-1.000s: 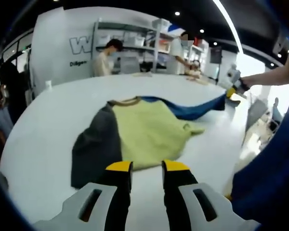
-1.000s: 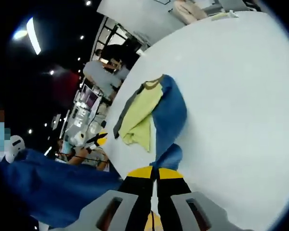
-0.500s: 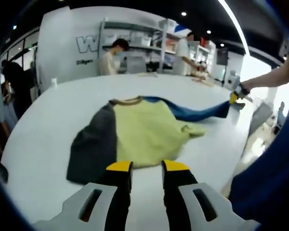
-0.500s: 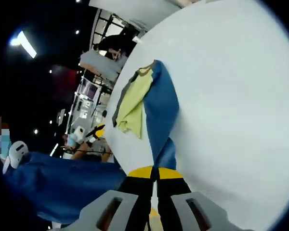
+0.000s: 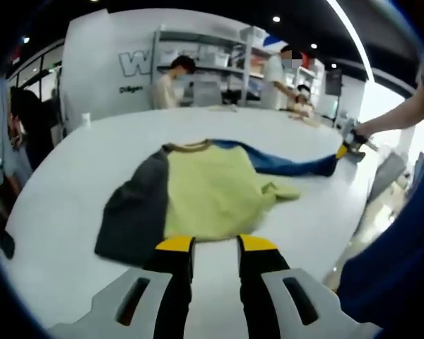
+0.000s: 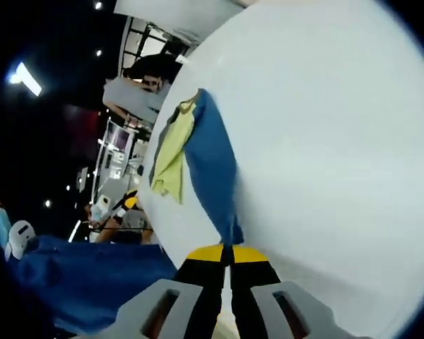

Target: Fold the garment on the visible template until the final outline fits inside the template.

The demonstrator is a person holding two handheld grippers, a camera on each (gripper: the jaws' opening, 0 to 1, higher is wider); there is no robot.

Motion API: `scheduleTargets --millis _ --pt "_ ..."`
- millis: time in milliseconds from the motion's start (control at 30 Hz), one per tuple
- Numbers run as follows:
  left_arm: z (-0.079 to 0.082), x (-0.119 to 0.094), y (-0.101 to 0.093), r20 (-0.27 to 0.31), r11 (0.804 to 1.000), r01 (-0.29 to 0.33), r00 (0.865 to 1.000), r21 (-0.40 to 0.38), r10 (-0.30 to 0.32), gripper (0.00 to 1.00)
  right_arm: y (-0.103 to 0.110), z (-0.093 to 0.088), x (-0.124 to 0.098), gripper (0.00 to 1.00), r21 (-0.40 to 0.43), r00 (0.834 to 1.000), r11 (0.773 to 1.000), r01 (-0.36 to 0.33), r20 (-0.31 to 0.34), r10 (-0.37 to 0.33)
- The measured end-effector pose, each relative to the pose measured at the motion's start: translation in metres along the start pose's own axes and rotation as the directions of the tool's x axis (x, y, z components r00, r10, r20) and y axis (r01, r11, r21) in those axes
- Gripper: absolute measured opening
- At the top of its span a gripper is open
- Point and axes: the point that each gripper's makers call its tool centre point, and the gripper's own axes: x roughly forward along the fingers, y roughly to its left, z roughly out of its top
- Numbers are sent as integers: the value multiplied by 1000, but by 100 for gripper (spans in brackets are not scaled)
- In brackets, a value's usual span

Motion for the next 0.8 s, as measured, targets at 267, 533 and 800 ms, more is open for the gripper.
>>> scheduleTargets --millis 267,533,800 --pt "1 1 -5 1 1000 -7 1000 -1 7 21 -20 6 -1 0 25 997 999 39 58 -40" --pt "2 2 -7 0 1000 -6 1000 2 6 21 -29 2 -3 0 40 991 998 54 117 -58" --pt "3 3 -8 -2 1000 1 1000 4 -1 21 -39 -4 -11 0 59 983 995 84 161 -92"
